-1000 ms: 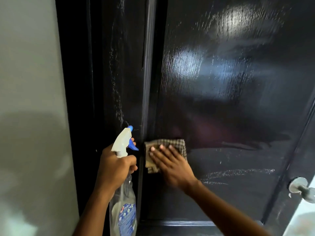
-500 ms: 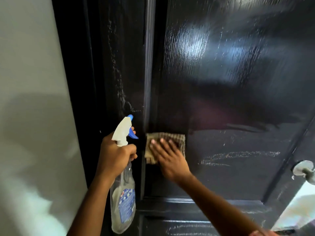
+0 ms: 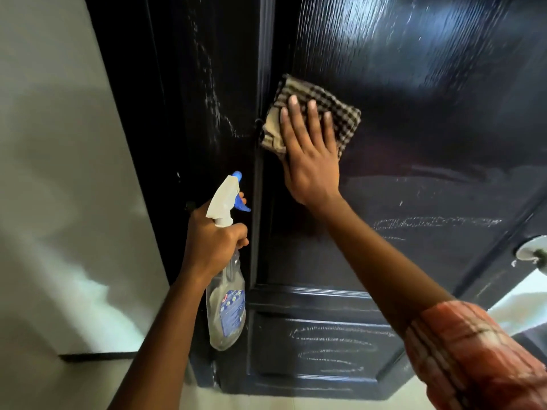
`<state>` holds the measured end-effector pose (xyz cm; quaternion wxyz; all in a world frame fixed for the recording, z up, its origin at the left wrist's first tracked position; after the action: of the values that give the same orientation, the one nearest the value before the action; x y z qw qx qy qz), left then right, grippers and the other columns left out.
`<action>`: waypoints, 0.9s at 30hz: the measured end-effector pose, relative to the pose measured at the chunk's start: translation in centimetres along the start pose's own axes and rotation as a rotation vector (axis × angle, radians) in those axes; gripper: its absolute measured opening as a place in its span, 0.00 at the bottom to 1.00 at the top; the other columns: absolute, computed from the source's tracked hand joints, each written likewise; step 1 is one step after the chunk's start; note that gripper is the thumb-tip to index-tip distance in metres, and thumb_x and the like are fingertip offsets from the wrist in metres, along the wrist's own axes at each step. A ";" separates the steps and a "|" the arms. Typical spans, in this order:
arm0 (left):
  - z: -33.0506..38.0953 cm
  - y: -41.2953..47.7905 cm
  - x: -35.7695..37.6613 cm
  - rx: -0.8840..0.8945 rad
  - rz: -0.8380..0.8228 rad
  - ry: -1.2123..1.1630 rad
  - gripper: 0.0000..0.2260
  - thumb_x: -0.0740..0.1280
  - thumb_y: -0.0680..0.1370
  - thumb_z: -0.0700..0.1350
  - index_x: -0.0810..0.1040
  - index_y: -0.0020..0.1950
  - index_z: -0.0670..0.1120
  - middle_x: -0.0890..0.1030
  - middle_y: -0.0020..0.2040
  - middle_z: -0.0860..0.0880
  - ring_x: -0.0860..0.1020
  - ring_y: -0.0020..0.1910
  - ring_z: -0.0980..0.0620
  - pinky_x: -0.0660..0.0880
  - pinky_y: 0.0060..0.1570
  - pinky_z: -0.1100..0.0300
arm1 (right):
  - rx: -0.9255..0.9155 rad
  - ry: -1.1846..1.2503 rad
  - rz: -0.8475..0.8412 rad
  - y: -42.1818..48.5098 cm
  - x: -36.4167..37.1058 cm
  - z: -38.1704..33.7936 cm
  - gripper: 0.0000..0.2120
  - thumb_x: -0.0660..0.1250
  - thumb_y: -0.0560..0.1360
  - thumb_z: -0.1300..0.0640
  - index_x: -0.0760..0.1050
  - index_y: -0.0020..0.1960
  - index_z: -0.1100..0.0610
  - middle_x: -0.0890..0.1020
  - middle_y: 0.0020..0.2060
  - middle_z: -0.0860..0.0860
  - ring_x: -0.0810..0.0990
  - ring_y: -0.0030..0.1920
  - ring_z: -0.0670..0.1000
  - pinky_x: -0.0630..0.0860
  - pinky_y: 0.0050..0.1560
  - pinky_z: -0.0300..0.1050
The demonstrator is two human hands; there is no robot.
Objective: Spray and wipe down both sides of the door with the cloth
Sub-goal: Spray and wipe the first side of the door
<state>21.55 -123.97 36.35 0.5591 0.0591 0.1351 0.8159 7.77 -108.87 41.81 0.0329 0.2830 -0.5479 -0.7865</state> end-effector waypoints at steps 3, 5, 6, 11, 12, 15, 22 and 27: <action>-0.6 0.1 0.5 -0.012 0.015 -0.029 0.25 0.65 0.68 0.28 0.79 0.49 0.59 0.81 0.42 0.46 0.77 0.28 0.48 0.78 0.34 0.54 | -0.050 0.015 -0.119 -6.5 2.6 -1.8 0.32 0.63 0.77 0.54 0.59 0.77 0.59 0.59 0.77 0.56 0.53 0.77 0.60 0.44 0.77 0.56; -0.9 0.1 1.0 -0.012 0.011 -0.025 0.24 0.66 0.67 0.28 0.80 0.50 0.56 0.81 0.40 0.47 0.77 0.28 0.48 0.77 0.33 0.56 | -0.098 0.003 -0.239 -12.2 4.6 -3.5 0.37 0.68 0.72 0.55 0.58 0.78 0.57 0.57 0.77 0.53 0.48 0.78 0.57 0.42 0.77 0.55; -1.0 0.1 1.2 -0.008 0.007 -0.015 0.23 0.66 0.67 0.28 0.80 0.51 0.53 0.81 0.38 0.46 0.77 0.28 0.49 0.77 0.33 0.57 | -0.127 -0.009 -0.280 -14.5 5.2 -4.2 0.38 0.69 0.71 0.55 0.59 0.78 0.57 0.56 0.77 0.52 0.46 0.79 0.55 0.42 0.77 0.54; -1.7 0.0 2.4 0.001 -0.014 0.006 0.23 0.65 0.68 0.28 0.80 0.57 0.50 0.79 0.40 0.39 0.75 0.30 0.47 0.77 0.31 0.61 | 0.146 0.030 -0.249 -15.2 5.7 -4.2 0.36 0.65 0.72 0.57 0.56 0.77 0.56 0.57 0.76 0.52 0.49 0.78 0.56 0.42 0.77 0.53; -1.8 0.0 2.3 0.012 -0.019 0.015 0.24 0.65 0.67 0.30 0.79 0.56 0.52 0.79 0.42 0.37 0.76 0.31 0.47 0.77 0.32 0.60 | 0.281 0.035 -0.188 -14.2 5.2 -3.1 0.36 0.62 0.71 0.56 0.55 0.77 0.58 0.57 0.76 0.54 0.52 0.77 0.59 0.41 0.77 0.54; -2.1 -0.3 2.1 0.032 -0.014 0.046 0.26 0.66 0.68 0.31 0.78 0.54 0.60 0.79 0.40 0.38 0.76 0.30 0.49 0.78 0.35 0.57 | 0.758 0.087 0.019 -13.1 2.9 3.7 0.33 0.54 0.75 0.54 0.53 0.77 0.64 0.57 0.76 0.64 0.52 0.76 0.65 0.44 0.76 0.57; -2.5 -0.3 1.8 0.010 -0.015 0.127 0.21 0.68 0.69 0.29 0.79 0.59 0.48 0.76 0.34 0.38 0.76 0.31 0.49 0.79 0.34 0.60 | 1.367 0.357 0.362 -10.7 0.8 9.6 0.33 0.52 0.80 0.47 0.52 0.76 0.69 0.51 0.75 0.68 0.49 0.76 0.68 0.47 0.75 0.54; -2.1 0.0 3.7 0.007 -0.003 0.107 0.27 0.68 0.66 0.31 0.77 0.62 0.51 0.75 0.32 0.37 0.75 0.30 0.46 0.77 0.34 0.60 | 0.744 0.260 0.093 -8.7 3.8 -2.3 0.33 0.54 0.76 0.50 0.52 0.78 0.62 0.50 0.77 0.58 0.47 0.78 0.62 0.43 0.76 0.58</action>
<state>19.68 -120.86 34.18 0.5519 0.0172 0.1676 0.8167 7.95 -108.74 32.01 0.0328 0.3477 -0.7988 -0.4898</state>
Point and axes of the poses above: each hand's wrist, its own y-axis towards the middle knuckle, its own x-axis out of the palm, z = x × y, the point moved 1 cm from there along y, towards the middle knuckle
